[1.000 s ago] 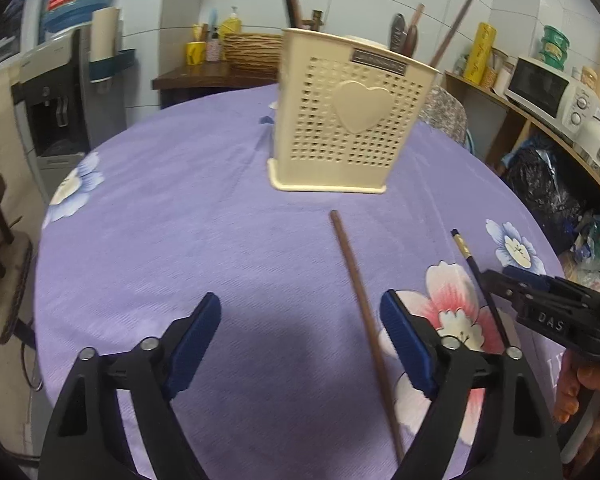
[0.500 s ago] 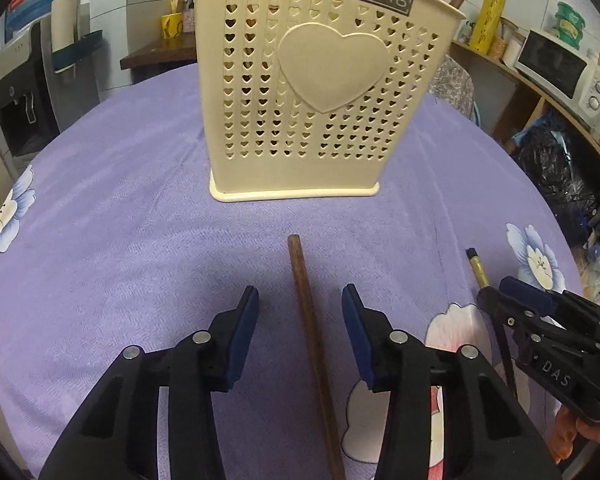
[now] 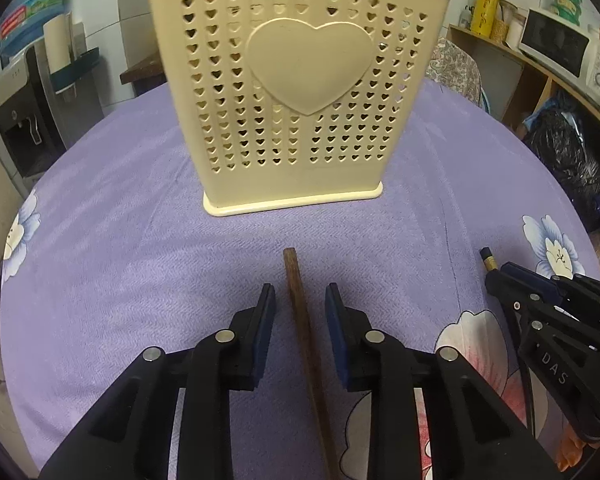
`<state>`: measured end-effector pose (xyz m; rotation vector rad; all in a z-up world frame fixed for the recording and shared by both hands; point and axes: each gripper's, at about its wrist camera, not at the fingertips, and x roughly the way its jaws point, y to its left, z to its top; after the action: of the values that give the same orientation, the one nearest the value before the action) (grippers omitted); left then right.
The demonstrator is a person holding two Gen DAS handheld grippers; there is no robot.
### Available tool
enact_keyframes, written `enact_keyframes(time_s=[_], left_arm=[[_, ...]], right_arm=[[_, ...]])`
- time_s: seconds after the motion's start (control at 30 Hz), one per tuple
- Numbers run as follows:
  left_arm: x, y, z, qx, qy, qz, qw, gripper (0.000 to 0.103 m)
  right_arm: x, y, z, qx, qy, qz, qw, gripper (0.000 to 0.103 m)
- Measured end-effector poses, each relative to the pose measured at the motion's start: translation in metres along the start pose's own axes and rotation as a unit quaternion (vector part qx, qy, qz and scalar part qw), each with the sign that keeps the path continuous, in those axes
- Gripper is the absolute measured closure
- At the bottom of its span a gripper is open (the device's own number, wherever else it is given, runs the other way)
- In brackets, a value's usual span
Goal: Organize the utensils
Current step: 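Lower the left gripper onto the brown wooden chopstick and close on it, then lift both chopsticks up to the caddy and lower them in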
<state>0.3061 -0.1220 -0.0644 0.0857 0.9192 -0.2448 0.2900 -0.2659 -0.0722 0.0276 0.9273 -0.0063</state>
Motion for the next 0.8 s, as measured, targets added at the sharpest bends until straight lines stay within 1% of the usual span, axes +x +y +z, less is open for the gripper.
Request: enact_keyframes(time_s=[0.03, 0.07, 0.1, 0.17, 0.3, 0.4, 0.5, 0.6, 0.7, 0.8], left_arm=[[0.001, -0.002, 0.001, 0.007, 0.0, 0.005, 1.0, 0.081], [0.002, -0.004, 0.002, 0.012, 0.0, 0.01, 0.9999, 0.086], [0.003, -0.005, 0.003, 0.014, 0.0, 0.012, 0.9998, 0.089], [0.004, -0.006, 0.005, 0.015, 0.001, 0.012, 0.9998, 0.093], [0.005, -0.008, 0.007, 0.014, -0.002, 0.008, 0.9999, 0.094], [0.005, -0.006, 0.007, 0.014, -0.001, 0.004, 0.9999, 0.094], [0.002, 0.0, 0.008, 0.005, -0.002, -0.014, 0.9999, 0.094], [-0.01, 0.005, 0.01, -0.003, -0.018, -0.027, 0.9995, 0.094], [-0.032, 0.011, 0.014, -0.01, -0.046, -0.045, 0.9979, 0.095], [-0.067, 0.021, 0.021, -0.02, -0.085, -0.065, 0.994, 0.095]], right_arm=[[0.001, 0.001, 0.001, 0.001, 0.0, 0.0, 1.0, 0.091], [0.001, 0.001, 0.001, 0.001, 0.0, 0.0, 1.0, 0.094], [0.001, 0.001, 0.002, 0.001, 0.0, -0.001, 1.0, 0.094], [0.002, 0.001, 0.003, 0.002, -0.001, 0.0, 1.0, 0.094], [0.001, -0.002, 0.003, 0.012, 0.0, 0.01, 1.0, 0.094], [0.002, -0.006, 0.004, 0.029, -0.002, 0.035, 0.999, 0.095], [-0.003, -0.01, 0.005, 0.04, -0.012, 0.051, 0.998, 0.095], [-0.017, -0.013, 0.008, 0.048, -0.027, 0.07, 0.996, 0.095], [-0.04, -0.016, 0.013, 0.047, -0.052, 0.084, 0.994, 0.095], [-0.065, -0.02, 0.017, 0.05, -0.074, 0.102, 0.991, 0.095]])
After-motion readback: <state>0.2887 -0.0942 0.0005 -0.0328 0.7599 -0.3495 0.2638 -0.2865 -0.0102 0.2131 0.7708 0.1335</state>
